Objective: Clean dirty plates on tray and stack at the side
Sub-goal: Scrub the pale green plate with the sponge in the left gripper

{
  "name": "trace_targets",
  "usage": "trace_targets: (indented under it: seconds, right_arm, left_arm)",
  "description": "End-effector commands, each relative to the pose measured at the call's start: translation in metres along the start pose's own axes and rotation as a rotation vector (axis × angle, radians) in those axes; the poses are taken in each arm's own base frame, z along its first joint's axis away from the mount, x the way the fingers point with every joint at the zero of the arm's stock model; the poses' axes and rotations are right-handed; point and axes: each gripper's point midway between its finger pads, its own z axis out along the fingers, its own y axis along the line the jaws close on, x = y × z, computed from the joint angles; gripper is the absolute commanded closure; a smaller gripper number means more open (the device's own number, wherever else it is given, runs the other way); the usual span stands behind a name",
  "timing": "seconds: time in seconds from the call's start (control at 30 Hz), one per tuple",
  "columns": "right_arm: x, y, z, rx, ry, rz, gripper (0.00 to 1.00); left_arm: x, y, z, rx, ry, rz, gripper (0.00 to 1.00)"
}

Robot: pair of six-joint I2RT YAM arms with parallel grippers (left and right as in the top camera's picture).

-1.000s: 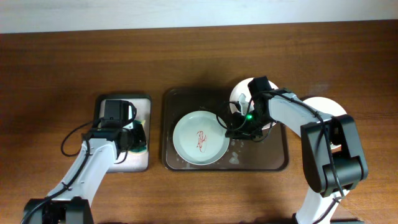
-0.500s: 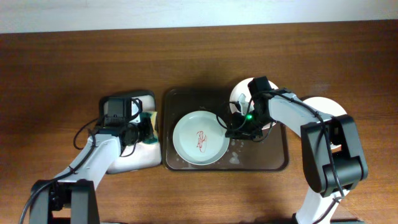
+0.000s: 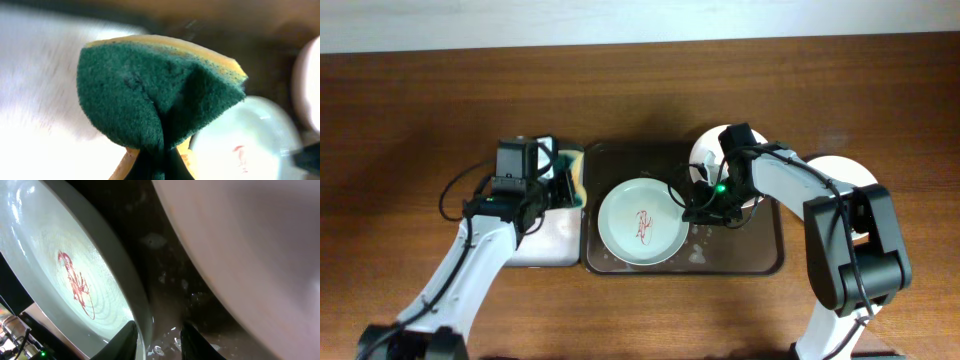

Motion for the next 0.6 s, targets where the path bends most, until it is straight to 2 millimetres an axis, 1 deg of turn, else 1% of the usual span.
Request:
trace_targets:
  seconds: [0.0,0.07,0.1,0.17,0.23,0.3,0.37,0.43,0.5,0.53,0.57]
  right_arm:
    - [0.012,-0.024,0.012,0.080,0.038,0.042,0.69]
    - [0.012,-0.024,0.012,0.081,0.038,0.042,0.69]
    - [0.012,-0.024,0.012,0.081,0.039,0.043,0.69]
    - [0.012,-0.024,0.012,0.081,0.039,0.042,0.69]
    - [0.012,-0.024,0.012,0.081,0.039,0.043,0.69]
    - [0.012,-0.024,0.012,0.081,0.039,0.043,0.69]
    - [0.012,-0.024,0.012,0.081,0.039,0.043,0.68]
    - [0.012,-0.024,0.012,0.081,0.039,0.043,0.68]
    - [0.013,-0.024,0.012,0.084,0.041,0.045,0.68]
    - [0.014,-0.031,0.011,0.121,0.038,0.076,0.68]
    - [0.015,-0.039,0.010,0.172,0.036,0.110,0.68]
  left_arm:
    - [-0.003,-0.045,-0.009,0.087,-0.016,0.060,1.00]
    - [0.018,-0.076,-0.001,0.131,0.040,0.069,1.00]
    - [0.029,-0.088,0.005,0.144,0.072,0.066,1.00]
    - [0.058,-0.110,0.025,0.160,0.157,0.042,1.00]
    - [0.078,-0.122,0.046,0.160,0.210,0.001,1.00]
    - [0.099,-0.136,0.060,0.183,0.264,-0.011,1.00]
    - [0.111,-0.140,0.067,0.185,0.292,0.003,1.00]
    - [0.120,-0.140,0.074,0.172,0.314,0.012,1.00]
    - [0.123,-0.131,0.080,0.130,0.314,0.015,1.00]
    - [0.122,-0.125,0.082,0.096,0.302,0.017,1.00]
    - [0.121,-0.114,0.084,0.039,0.284,0.022,1.00]
